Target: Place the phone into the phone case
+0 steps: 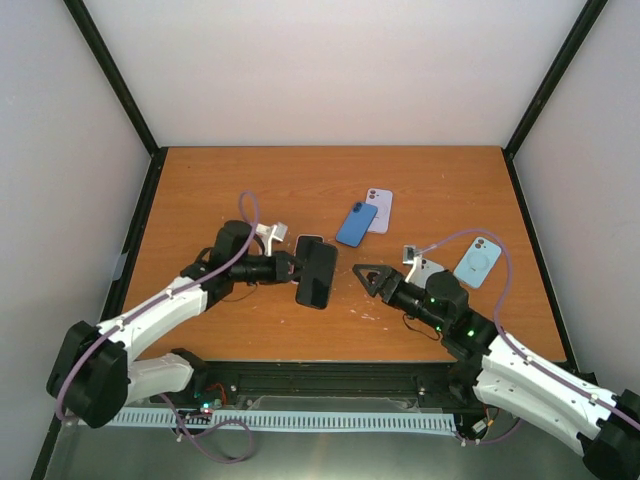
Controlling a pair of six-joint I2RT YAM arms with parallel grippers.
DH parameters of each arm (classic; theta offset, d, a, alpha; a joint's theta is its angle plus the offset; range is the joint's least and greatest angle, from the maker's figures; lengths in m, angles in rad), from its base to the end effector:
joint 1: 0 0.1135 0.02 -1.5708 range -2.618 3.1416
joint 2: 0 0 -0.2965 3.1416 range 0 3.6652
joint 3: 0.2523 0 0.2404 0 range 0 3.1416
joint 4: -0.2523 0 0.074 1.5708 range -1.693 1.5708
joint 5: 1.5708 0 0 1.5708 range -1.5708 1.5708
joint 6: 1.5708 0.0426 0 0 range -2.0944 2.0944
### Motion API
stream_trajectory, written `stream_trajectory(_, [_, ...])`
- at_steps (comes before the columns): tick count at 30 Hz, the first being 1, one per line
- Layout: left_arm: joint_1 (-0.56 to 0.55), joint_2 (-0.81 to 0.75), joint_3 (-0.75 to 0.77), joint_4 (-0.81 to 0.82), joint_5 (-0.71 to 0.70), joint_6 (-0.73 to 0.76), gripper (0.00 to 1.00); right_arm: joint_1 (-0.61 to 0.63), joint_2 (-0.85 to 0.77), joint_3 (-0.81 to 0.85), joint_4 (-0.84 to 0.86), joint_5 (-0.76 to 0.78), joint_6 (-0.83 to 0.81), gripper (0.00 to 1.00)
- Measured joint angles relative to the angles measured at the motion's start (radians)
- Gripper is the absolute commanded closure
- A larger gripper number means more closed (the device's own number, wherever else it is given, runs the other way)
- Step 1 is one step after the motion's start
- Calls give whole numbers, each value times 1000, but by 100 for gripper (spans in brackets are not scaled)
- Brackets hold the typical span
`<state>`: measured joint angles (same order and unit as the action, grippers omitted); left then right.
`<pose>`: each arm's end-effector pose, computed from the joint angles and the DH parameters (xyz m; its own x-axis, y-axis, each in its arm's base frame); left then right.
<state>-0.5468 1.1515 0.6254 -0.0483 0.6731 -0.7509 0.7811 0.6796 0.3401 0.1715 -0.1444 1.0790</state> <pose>0.1748 -0.1375 0.2610 -0.9217 -0.0635 -0.3826 0.3074 0.4821 -0.8204 0.0975 0.1053 0.2595 -0.7590 0.4758 -0.4443 -0.2719 0.3884 0.8804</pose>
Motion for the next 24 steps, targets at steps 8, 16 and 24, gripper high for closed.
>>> stream_trajectory(8, [286,63,37,-90,3,64,100,0,-86,52,-273,92,-53,0])
stream_trajectory(16, [496,239,109,-191,-39,167,100,0,-113,64,-406,127,-96,0])
stream_trajectory(24, [536,431,148,-178,-38,191,96,0,-88,128,-484,153,-148,0])
